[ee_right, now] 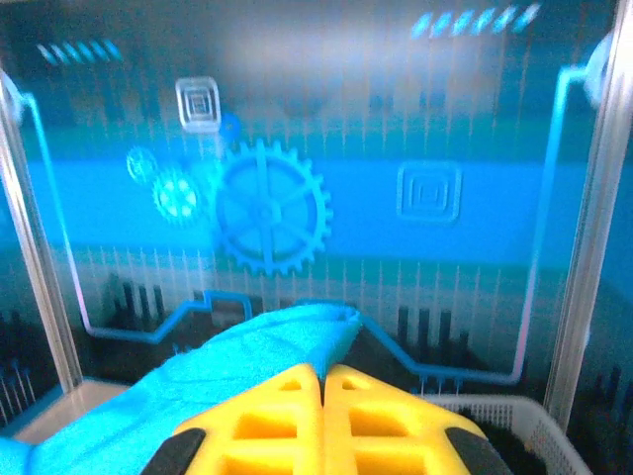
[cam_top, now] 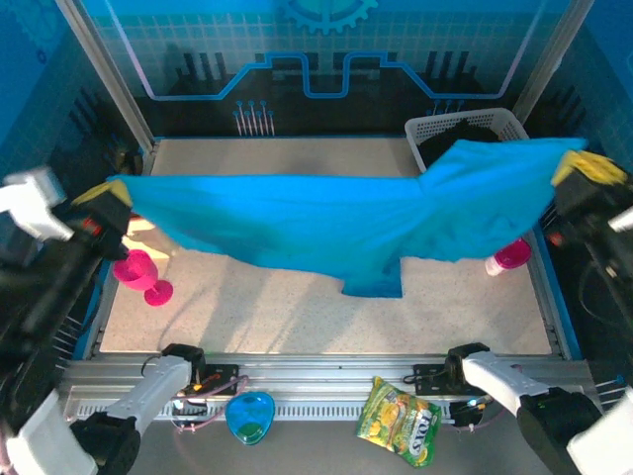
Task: Fold and stack the t-shirts
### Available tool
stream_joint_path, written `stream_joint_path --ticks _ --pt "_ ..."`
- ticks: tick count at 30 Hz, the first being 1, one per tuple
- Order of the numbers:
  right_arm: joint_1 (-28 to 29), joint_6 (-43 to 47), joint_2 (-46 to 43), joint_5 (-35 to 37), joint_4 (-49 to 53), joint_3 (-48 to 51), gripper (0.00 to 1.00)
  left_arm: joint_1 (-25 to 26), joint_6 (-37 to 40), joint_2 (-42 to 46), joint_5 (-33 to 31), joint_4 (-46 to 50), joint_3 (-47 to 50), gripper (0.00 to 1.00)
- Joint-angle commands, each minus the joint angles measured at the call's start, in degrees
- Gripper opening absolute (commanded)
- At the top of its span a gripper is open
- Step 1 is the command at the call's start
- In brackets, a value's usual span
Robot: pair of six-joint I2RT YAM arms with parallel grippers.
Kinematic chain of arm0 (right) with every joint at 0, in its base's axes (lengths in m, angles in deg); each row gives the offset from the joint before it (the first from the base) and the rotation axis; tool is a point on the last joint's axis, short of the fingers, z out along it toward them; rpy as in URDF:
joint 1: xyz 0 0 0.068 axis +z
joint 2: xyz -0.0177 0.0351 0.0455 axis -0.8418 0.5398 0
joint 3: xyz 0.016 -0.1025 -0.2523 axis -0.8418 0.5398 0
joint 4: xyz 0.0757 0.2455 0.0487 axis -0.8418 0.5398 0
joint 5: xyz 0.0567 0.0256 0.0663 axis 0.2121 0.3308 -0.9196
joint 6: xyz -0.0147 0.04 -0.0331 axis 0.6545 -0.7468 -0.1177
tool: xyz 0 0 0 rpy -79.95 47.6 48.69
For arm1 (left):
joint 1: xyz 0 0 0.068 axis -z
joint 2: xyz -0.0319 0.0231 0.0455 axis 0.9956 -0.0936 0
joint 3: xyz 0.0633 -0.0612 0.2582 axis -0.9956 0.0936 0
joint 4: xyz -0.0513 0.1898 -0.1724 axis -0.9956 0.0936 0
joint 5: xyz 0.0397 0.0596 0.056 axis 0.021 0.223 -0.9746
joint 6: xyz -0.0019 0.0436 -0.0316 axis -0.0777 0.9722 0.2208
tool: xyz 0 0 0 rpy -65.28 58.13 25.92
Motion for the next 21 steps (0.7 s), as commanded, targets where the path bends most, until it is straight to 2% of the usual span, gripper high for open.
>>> stream_joint_path --ticks 1,8,14,17,21 --pt "-0.03 0.42 -0.13 0.13 5.46 -6.52 0.00 0.10 0.31 0.69 0.01 4.43 -2.96 0.00" --pt "-0.04 3.60 1.67 4.39 2.25 -9.06 0.00 0.11 1.61 -1.28 -1.50 4.98 -7.67 0.00" --pt "0.09 6.94 8.66 6.40 -2.95 -7.41 0.00 0.14 4.89 -6.53 -4.39 2.49 -8.90 0.00" --pt "0.09 9.09 12.78 6.70 -5.85 -4.82 0.00 0.09 6.55 -9.26 -5.82 -0.39 -6.49 0.00" --pt "0.05 10.57 18.13 4.60 -11.17 2.27 0.00 0.14 7.84 -11.93 -7.21 -7.04 2.89 0.00"
